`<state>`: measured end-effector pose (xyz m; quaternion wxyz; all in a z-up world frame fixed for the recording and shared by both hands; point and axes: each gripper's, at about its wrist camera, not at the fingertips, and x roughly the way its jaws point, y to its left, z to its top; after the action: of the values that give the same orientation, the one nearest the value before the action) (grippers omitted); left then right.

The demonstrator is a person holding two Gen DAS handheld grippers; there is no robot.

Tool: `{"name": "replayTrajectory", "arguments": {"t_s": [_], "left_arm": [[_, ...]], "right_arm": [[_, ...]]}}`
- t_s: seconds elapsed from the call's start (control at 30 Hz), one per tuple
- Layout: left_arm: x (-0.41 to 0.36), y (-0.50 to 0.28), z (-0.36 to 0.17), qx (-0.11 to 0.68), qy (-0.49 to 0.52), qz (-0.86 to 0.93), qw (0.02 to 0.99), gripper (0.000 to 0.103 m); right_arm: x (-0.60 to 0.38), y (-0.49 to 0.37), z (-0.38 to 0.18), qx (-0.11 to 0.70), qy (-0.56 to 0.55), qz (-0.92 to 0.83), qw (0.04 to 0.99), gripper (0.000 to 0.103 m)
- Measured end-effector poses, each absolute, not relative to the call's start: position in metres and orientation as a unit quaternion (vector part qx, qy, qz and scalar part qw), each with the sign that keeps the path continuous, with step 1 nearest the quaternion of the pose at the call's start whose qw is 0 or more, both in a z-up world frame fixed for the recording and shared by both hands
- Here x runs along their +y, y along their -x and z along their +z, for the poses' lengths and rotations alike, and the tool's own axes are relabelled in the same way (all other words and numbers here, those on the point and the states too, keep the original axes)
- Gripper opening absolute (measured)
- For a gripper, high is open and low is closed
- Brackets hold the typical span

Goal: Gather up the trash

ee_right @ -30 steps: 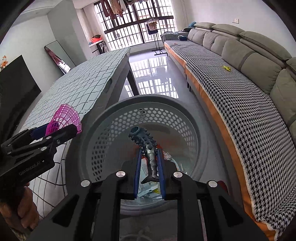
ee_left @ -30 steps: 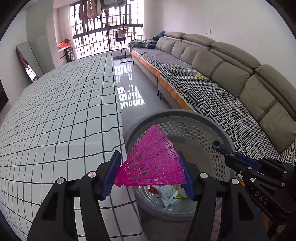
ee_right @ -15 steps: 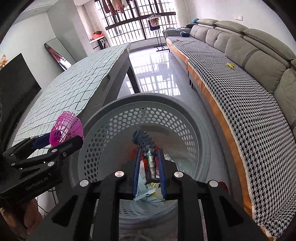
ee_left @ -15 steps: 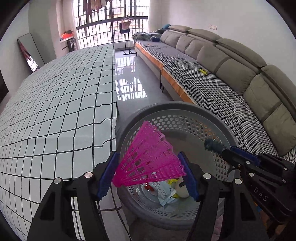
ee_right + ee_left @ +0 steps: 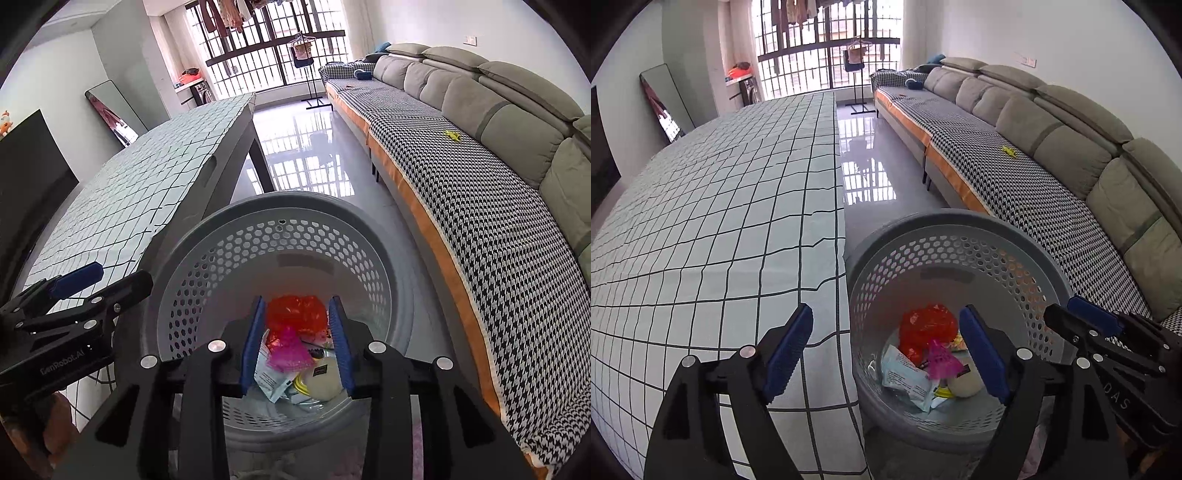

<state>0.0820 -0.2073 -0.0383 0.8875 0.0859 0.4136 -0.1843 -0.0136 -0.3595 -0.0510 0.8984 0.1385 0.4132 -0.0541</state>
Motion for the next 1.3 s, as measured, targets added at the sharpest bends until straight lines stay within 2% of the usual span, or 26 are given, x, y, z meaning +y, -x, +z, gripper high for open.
{"name": "replayTrajectory", "arguments": {"t_s": [0.13,0.33,0.93,1.3], "left_arm": [[-0.206,-0.080,-0.036,0.411,-0.088,-0.180,0.889,0.085],[-0.205,-0.079,-0.034,0.409,-0.088,-0.175,0.891,0.085],[-0.199,-0.075,-0.027,0.398,-0.088,-0.160,0.899,0.096],[-0.197,-0.074,-0.027,0.400,-0.092,-0.151,0.899,0.097]], "right_arm": [[-0.358,0.016,-0.050,0.411,-0.139,-0.056,0.899,0.038],[-0.356,0.018,-0.047,0.405,-0.133,-0.061,0.903,0.046],[-0.358,0.022,-0.046,0.400,-0.131,-0.069,0.904,0.050],[-0.359,0.024,-0.048,0.401,-0.132,-0.071,0.904,0.052]]}}
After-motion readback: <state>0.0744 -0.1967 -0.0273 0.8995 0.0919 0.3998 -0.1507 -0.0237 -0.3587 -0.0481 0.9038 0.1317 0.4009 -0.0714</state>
